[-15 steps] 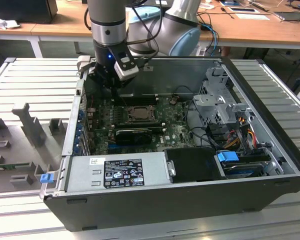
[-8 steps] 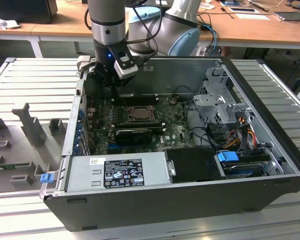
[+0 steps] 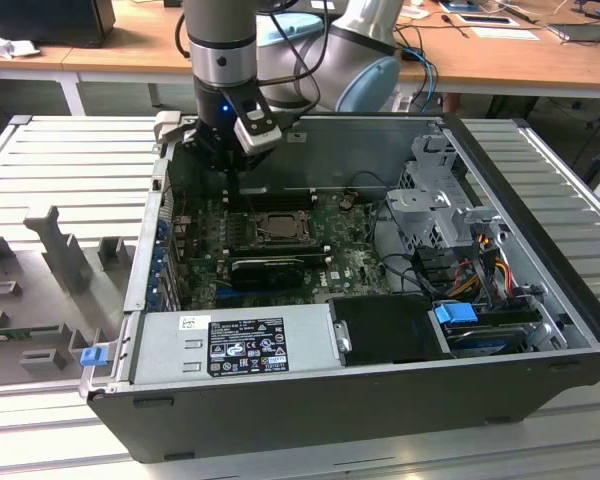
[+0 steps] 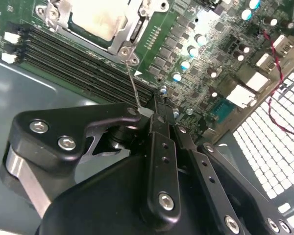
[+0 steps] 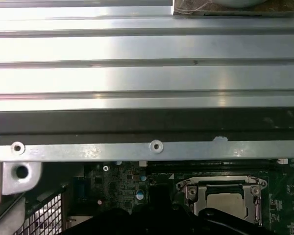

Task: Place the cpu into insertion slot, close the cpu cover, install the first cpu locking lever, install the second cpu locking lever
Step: 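Install the first cpu locking lever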

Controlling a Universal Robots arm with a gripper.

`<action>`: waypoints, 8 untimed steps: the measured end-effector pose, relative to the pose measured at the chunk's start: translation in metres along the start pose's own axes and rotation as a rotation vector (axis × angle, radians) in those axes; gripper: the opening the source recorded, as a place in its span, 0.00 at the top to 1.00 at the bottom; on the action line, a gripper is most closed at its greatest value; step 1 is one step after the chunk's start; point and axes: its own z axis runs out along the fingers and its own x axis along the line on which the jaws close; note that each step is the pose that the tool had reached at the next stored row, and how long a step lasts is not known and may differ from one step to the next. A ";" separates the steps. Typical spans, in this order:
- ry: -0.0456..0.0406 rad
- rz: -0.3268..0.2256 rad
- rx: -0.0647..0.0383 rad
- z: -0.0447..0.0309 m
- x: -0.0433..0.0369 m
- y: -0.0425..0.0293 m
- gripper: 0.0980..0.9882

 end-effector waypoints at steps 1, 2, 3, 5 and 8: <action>0.0000 0.000 0.000 0.0001 -0.0019 0.0000 0.99; -0.0001 0.000 0.000 0.0001 -0.0039 0.0001 0.99; 0.0000 0.000 0.000 0.0002 -0.0056 0.0001 0.99; 0.0000 0.000 0.000 0.0004 -0.0079 0.0001 0.99; 0.0000 0.000 0.000 0.0009 -0.0110 0.0002 0.99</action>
